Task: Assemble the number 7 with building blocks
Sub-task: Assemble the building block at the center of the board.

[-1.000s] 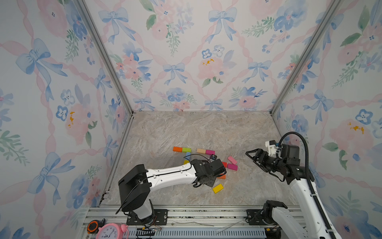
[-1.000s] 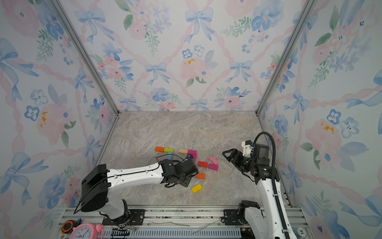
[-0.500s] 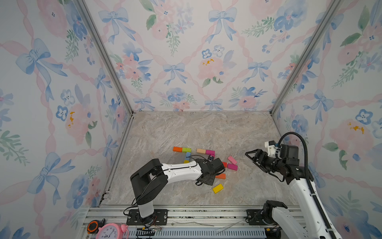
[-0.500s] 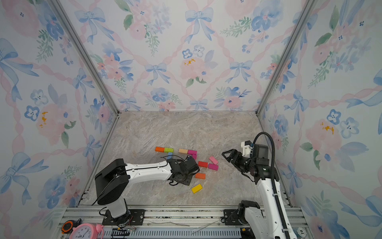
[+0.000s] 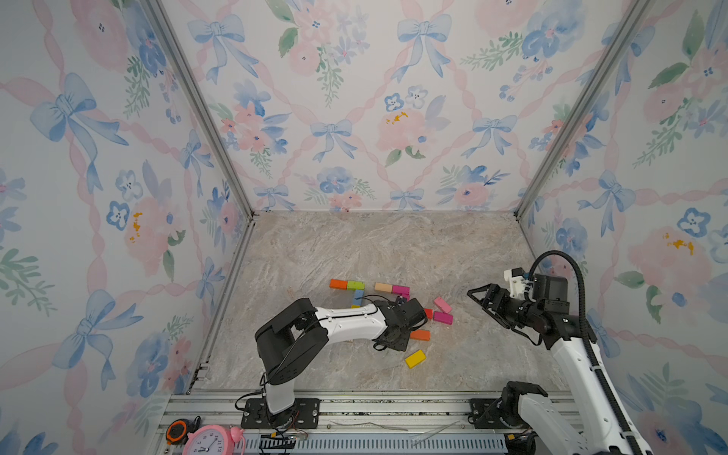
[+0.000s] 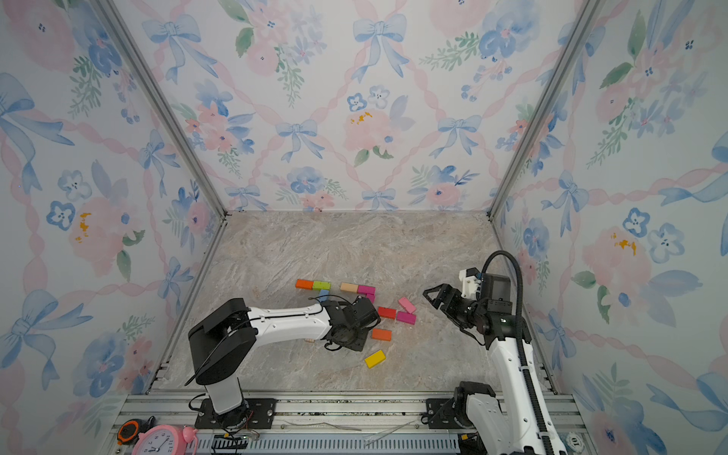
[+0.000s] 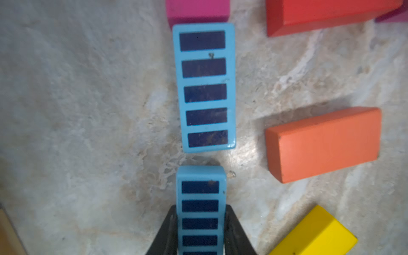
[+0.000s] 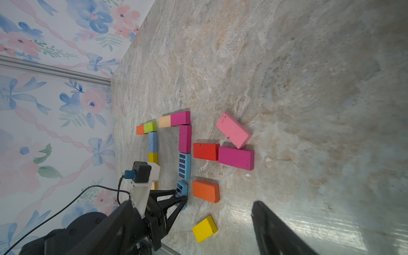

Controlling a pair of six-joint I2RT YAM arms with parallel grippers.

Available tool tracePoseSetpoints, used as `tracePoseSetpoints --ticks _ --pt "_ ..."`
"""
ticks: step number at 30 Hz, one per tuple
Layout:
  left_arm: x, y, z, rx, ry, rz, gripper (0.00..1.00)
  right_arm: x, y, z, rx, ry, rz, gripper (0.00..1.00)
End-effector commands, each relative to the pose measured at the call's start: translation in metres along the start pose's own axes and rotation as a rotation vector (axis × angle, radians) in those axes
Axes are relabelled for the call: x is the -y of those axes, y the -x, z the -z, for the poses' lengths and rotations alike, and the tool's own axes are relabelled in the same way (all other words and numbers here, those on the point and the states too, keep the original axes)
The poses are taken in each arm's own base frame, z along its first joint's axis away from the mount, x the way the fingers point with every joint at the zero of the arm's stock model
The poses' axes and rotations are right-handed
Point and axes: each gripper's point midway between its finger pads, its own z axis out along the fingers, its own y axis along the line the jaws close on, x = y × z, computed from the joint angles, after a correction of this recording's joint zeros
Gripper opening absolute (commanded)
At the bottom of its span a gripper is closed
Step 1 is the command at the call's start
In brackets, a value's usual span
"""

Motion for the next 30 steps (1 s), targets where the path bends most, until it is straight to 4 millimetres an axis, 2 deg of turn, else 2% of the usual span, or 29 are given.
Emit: tracePoseSetpoints --ticks 1,13,30 --pt "0.001 -0.003 -0.008 -0.03 -0.004 -0.017 0.17 0.004 -0.006 -0.003 -0.023 -0.015 0.008 0.86" --pt "0.005 -0.001 -0.013 -0.041 -0.019 -0.012 0.17 0.004 -0.006 -0.003 -0.02 -0.017 0.012 0.86" --pt "-0.002 -0.003 -0.021 -0.069 -0.004 0.017 0.17 0.006 -0.007 -0.003 -0.019 -0.023 0.015 0.86"
